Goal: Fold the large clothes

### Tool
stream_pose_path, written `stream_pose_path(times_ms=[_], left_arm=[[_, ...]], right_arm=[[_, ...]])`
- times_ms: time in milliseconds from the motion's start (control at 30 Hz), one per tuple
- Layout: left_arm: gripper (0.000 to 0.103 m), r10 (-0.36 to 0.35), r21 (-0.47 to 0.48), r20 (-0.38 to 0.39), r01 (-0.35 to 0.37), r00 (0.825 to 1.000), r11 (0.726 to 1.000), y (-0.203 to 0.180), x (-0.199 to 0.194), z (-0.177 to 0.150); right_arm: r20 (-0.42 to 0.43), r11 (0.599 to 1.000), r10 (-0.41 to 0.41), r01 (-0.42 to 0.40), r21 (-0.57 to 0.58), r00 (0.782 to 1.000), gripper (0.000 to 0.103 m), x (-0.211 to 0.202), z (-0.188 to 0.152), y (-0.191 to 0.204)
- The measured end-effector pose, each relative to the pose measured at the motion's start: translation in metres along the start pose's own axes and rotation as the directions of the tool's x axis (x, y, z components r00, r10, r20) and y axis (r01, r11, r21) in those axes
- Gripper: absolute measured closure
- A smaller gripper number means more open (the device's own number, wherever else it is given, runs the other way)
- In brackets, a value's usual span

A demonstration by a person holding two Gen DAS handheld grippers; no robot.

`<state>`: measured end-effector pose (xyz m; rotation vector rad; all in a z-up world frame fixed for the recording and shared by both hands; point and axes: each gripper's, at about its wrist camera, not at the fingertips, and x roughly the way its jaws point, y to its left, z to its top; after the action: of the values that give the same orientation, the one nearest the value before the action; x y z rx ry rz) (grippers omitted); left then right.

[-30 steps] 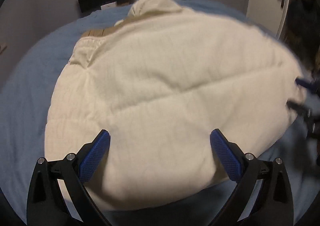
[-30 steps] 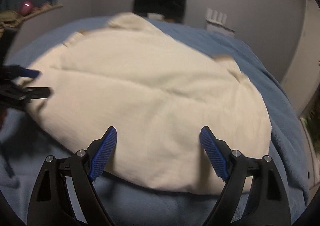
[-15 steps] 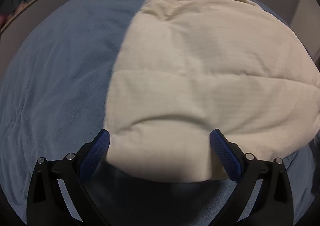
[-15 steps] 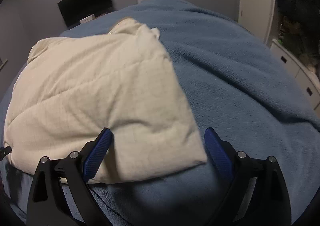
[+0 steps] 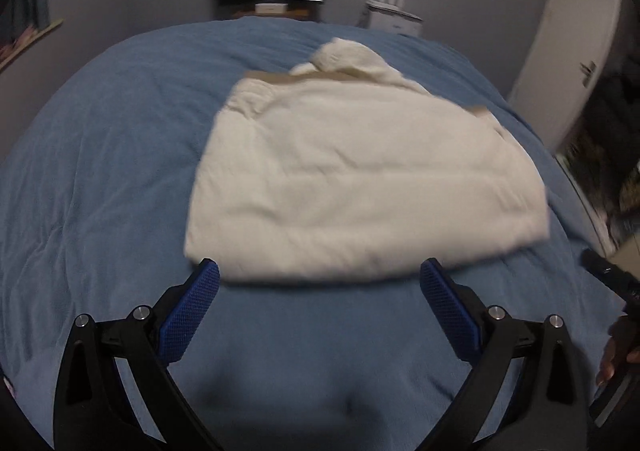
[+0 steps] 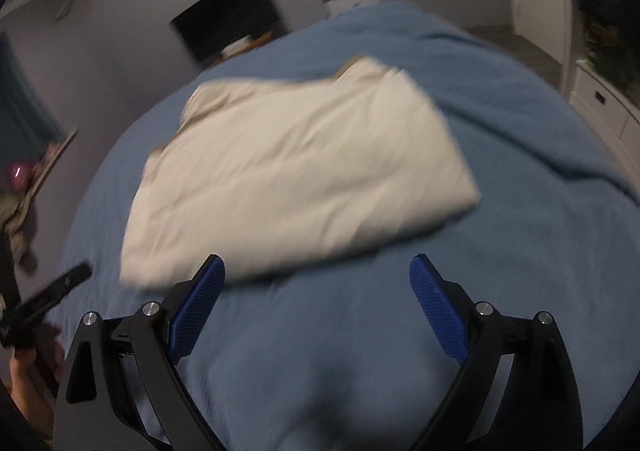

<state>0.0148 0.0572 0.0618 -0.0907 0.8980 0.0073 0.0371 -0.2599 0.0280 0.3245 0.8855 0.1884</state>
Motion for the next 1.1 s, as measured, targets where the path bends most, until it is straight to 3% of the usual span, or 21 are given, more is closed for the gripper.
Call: stream_pose_path(times_ms=[167,233,467,767,1100], left_arm=[[0.007,0.012,0.035,-0.058,-0.01,0.998,0.999,-0.026,-0.002,-0.053],[0.007,0.013,0.039,-0.071,-0.01,0.997,0.999,-0.032,0.012,-0.067],[0.007,0.138,0.05,0.019,-0.138,0.99,0.989,-0.026,0.044,-0.074],[0.007,0.131,0.113,0.076,-0.139,0.988,0.984,-0.036,0.047,-0.077],[0.007,0.124,0.092,0.061,-0.13,0.99,0.987,-0.033,0.049,-0.076]], right_arm=[[0.022,0.995,-0.066,0.068,-0.08,0.998,0.009,0.004,-0.043,0.015],[0.076,0.984,-0.112,0.121,-0.128,0.991,0.009,0.014,-0.051,0.017],[0.204,0.94,-0.165,0.216,-0.264,0.965,0.009,0.029,-0.064,0.024],[0.161,0.935,-0.178,0.218,-0.278,0.971,0.009,0.051,-0.072,0.02],[0.148,0.946,-0.187,0.218,-0.24,0.971,0.009,0.052,-0.069,0.011]])
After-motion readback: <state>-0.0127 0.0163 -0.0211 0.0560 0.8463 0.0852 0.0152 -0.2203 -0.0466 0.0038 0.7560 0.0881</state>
